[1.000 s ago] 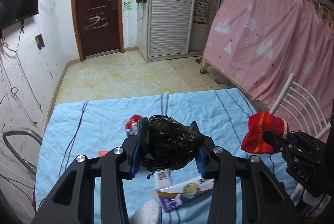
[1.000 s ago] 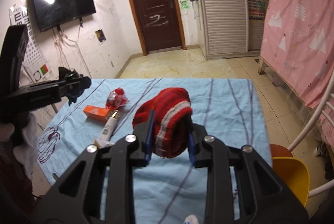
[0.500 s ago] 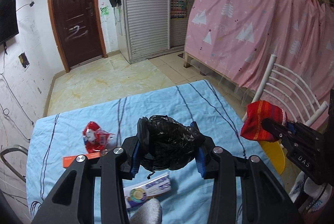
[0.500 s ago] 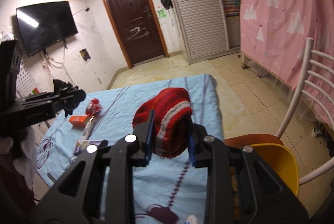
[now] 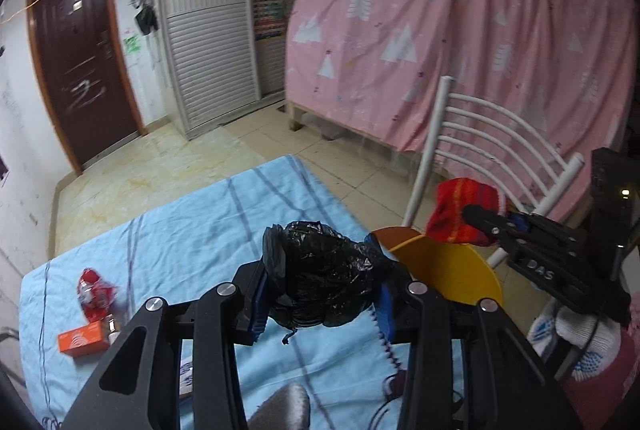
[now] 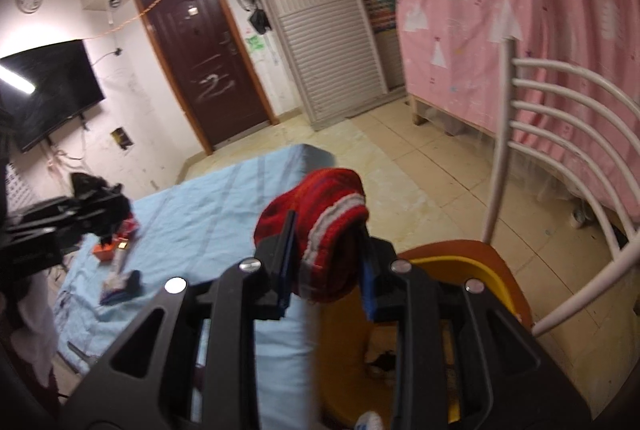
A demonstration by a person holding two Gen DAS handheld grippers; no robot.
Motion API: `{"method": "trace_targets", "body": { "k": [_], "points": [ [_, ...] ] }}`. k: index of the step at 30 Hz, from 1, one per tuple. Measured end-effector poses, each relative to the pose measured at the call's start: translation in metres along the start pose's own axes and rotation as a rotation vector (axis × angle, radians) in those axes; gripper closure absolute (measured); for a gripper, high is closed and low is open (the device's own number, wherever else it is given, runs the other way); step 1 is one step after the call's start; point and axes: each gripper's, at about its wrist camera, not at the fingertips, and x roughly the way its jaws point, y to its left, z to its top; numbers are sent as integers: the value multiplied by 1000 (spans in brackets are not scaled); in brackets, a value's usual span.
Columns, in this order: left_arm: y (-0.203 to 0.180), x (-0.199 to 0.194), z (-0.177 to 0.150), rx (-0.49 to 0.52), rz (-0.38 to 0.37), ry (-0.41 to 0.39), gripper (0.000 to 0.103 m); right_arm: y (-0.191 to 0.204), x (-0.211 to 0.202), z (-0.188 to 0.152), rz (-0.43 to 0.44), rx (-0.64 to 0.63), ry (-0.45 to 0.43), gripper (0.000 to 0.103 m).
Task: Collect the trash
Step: 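Carry the black bag and red sock to the yellow bin and open both tools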
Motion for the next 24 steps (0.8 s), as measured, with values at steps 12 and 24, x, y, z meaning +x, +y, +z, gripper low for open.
{"method": "trace_targets", "body": {
  "k": [12, 24],
  "points": [
    [-67, 40, 4, 89, -66, 56, 70, -52, 11, -17, -58, 90, 38, 76],
    [-105, 79, 1, 116, -152, 116, 70, -99, -1, -17, -108, 243, -31, 48]
  ]
}}
